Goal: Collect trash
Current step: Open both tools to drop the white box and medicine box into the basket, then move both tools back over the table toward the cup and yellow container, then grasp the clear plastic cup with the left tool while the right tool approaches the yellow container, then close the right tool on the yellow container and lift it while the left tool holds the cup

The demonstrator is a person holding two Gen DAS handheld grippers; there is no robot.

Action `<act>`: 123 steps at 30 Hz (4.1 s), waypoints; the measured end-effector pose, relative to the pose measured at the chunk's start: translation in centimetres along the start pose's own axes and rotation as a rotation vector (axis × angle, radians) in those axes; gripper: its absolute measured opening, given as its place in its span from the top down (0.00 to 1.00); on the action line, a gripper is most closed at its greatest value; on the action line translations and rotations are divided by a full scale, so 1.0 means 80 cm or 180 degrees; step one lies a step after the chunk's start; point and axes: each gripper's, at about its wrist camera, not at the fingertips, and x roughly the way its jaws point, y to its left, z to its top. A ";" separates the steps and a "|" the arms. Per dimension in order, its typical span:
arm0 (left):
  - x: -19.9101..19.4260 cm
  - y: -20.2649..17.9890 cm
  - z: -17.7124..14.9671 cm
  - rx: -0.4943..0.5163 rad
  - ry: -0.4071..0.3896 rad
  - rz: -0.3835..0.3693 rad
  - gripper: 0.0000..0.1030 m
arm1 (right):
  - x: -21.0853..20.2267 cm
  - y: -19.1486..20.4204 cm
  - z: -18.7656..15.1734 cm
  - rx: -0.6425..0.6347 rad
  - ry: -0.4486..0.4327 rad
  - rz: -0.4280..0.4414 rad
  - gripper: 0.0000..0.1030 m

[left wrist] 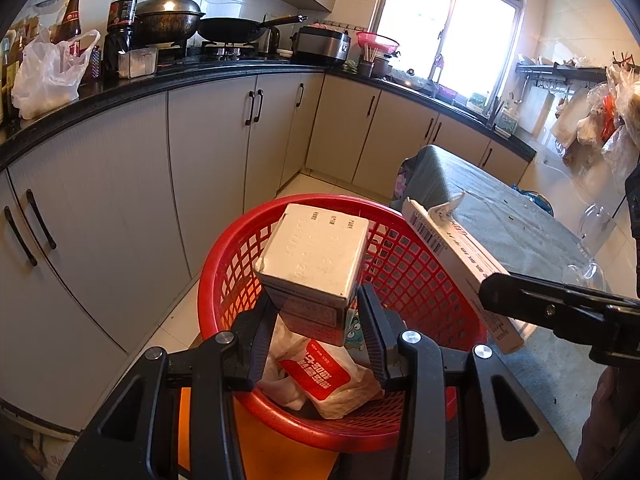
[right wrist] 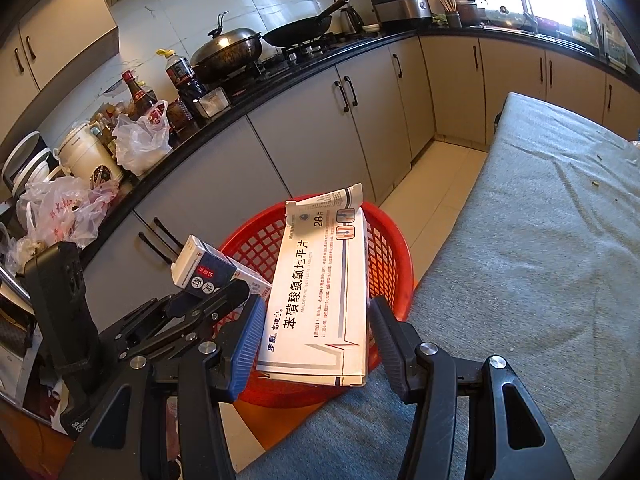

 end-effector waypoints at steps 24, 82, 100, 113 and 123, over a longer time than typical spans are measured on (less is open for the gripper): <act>0.004 0.008 -0.001 -0.0014 -0.0019 -0.0045 0.49 | 0.012 -0.004 0.007 0.0146 -0.0027 0.0031 0.43; 0.041 -0.516 -0.001 0.1486 0.0572 -0.0756 0.44 | -0.330 -0.396 -0.159 0.2317 -0.1413 -0.1085 0.42; 0.077 -0.473 -0.018 0.1657 0.0322 -0.0312 0.91 | -0.308 -0.378 -0.146 0.1970 -0.1195 -0.1242 0.31; 0.072 -0.400 -0.012 0.1232 0.0117 -0.0737 0.92 | -0.234 -0.328 -0.125 0.1078 -0.0569 -0.1669 0.26; 0.067 -0.398 -0.012 0.1221 0.0067 -0.0827 0.92 | -0.215 -0.327 -0.117 0.1049 -0.0368 -0.1869 0.23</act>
